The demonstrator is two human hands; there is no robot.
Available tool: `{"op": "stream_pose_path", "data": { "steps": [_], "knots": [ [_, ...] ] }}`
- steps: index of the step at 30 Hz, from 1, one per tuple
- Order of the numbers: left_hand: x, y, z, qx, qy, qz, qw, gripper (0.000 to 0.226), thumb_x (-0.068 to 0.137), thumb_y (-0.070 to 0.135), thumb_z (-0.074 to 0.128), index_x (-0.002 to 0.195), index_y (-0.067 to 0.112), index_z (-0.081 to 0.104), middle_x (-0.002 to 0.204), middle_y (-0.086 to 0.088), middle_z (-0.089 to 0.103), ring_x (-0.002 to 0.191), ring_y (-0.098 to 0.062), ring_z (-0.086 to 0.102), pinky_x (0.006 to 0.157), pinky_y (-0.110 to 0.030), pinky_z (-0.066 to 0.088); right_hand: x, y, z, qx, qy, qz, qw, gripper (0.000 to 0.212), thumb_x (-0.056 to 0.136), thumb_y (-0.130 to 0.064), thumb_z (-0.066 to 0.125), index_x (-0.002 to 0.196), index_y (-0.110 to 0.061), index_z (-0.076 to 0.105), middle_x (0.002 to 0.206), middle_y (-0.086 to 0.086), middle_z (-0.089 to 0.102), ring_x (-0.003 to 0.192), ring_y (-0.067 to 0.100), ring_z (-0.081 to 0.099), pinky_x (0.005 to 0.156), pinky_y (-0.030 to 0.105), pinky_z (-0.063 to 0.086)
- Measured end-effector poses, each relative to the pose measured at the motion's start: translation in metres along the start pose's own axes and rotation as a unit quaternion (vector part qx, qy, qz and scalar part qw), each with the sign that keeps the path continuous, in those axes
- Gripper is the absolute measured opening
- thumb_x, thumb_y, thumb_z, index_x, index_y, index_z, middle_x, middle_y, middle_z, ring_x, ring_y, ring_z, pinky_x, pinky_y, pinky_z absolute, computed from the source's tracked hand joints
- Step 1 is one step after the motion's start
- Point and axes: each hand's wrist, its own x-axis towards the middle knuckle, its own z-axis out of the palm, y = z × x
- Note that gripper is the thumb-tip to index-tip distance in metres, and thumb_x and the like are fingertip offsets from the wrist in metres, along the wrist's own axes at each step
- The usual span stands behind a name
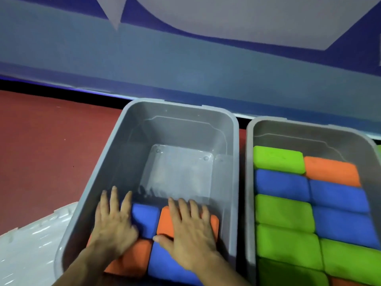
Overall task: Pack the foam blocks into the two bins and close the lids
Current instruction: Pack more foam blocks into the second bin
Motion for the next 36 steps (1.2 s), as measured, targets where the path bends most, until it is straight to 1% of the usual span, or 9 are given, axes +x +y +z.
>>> {"op": "stream_pose_path", "data": {
  "steps": [4,8,11,13,17,22,26,30,36],
  "knots": [
    [0.005,0.010,-0.020,0.059,-0.101,-0.051,0.992,0.095,0.063,0.037,0.033,0.153,0.017,0.015,0.159,-0.021,0.006,0.145,-0.042,-0.006,0.118,-0.051,0.005,0.012,0.007,-0.010,0.013,-0.036,-0.020,0.999,0.093,0.076,-0.078,0.037,0.146,-0.017,0.028,0.137,0.012,0.046,0.119,0.039,0.045,0.097,0.060,0.035],
    [0.012,0.038,-0.061,0.051,-0.122,-0.063,0.989,0.072,0.075,0.045,0.041,0.145,0.036,0.030,0.158,-0.010,0.020,0.145,-0.040,0.000,0.113,-0.058,0.009,0.017,0.023,-0.053,0.093,-0.022,-0.050,0.994,0.059,0.088,-0.055,0.048,0.129,-0.013,0.042,0.126,0.015,0.048,0.114,0.038,0.044,0.095,0.054,0.037],
    [0.029,0.077,-0.078,-0.014,0.030,0.087,0.996,0.069,0.059,0.055,0.048,0.123,0.031,0.056,0.121,-0.020,0.058,0.111,-0.052,0.048,0.089,-0.070,0.041,0.011,0.076,-0.101,0.086,0.125,-0.076,0.985,0.030,0.089,-0.037,0.051,0.101,-0.011,0.055,0.101,0.015,0.059,0.096,0.035,0.052,0.085,0.047,0.043],
    [0.029,0.144,-0.087,-0.085,0.085,0.174,0.977,0.063,0.060,0.050,0.045,0.118,0.027,0.052,0.097,-0.019,0.064,0.091,-0.050,0.055,0.075,-0.066,0.048,-0.003,0.144,-0.133,0.063,0.200,-0.049,0.976,0.022,0.088,-0.033,0.051,0.092,-0.012,0.057,0.093,0.013,0.061,0.091,0.034,0.052,0.081,0.044,0.041],
    [0.004,0.309,-0.122,-0.080,0.145,0.358,0.919,0.055,0.069,0.047,0.045,0.112,0.018,0.063,0.085,-0.009,0.074,0.105,-0.042,0.061,0.081,-0.054,0.052,-0.060,0.314,-0.178,-0.001,0.303,0.103,0.947,0.023,0.086,-0.033,0.047,0.090,-0.015,0.062,0.085,0.006,0.064,0.083,0.031,0.057,0.074,0.045,0.049],
    [-0.032,0.492,-0.093,-0.080,0.176,0.501,0.844,0.064,0.076,0.050,0.043,0.130,0.017,0.051,0.100,-0.004,0.073,0.120,-0.036,0.056,0.093,-0.054,0.049,-0.135,0.483,-0.165,-0.059,0.161,0.310,0.935,0.032,0.087,-0.041,0.046,0.104,-0.016,0.057,0.103,0.008,0.063,0.098,0.033,0.056,0.081,0.043,0.047],
    [-0.042,0.594,-0.053,-0.068,0.107,0.570,0.812,0.061,0.084,0.052,0.038,0.135,0.019,0.048,0.124,-0.008,0.061,0.134,-0.034,0.041,0.112,-0.057,0.026,-0.143,0.556,-0.123,-0.102,0.072,0.345,0.930,0.051,0.085,-0.041,0.056,0.128,-0.016,0.043,0.120,0.007,0.055,0.111,0.031,0.050,0.086,0.042,0.047],
    [-0.032,0.627,-0.012,0.032,0.078,0.584,0.807,0.065,0.083,0.047,0.033,0.137,0.013,0.045,0.119,-0.008,0.063,0.114,-0.031,0.047,0.116,-0.049,-0.009,-0.114,0.590,-0.071,-0.137,0.057,0.367,0.918,0.084,0.084,-0.046,0.061,0.149,-0.025,0.012,0.148,0.013,0.029,0.129,0.036,0.035,0.098,0.050,0.040],
    [-0.037,0.631,0.004,0.031,0.065,0.562,0.824,0.070,0.072,0.042,0.034,0.135,0.015,0.049,0.097,-0.003,0.062,0.095,-0.029,0.051,0.117,-0.052,0.006,-0.090,0.611,-0.008,-0.077,0.046,0.388,0.917,0.062,0.099,-0.024,0.032,0.149,-0.046,0.002,0.158,0.021,-0.019,0.141,0.052,0.005,0.105,0.063,0.028]
  ]
}}
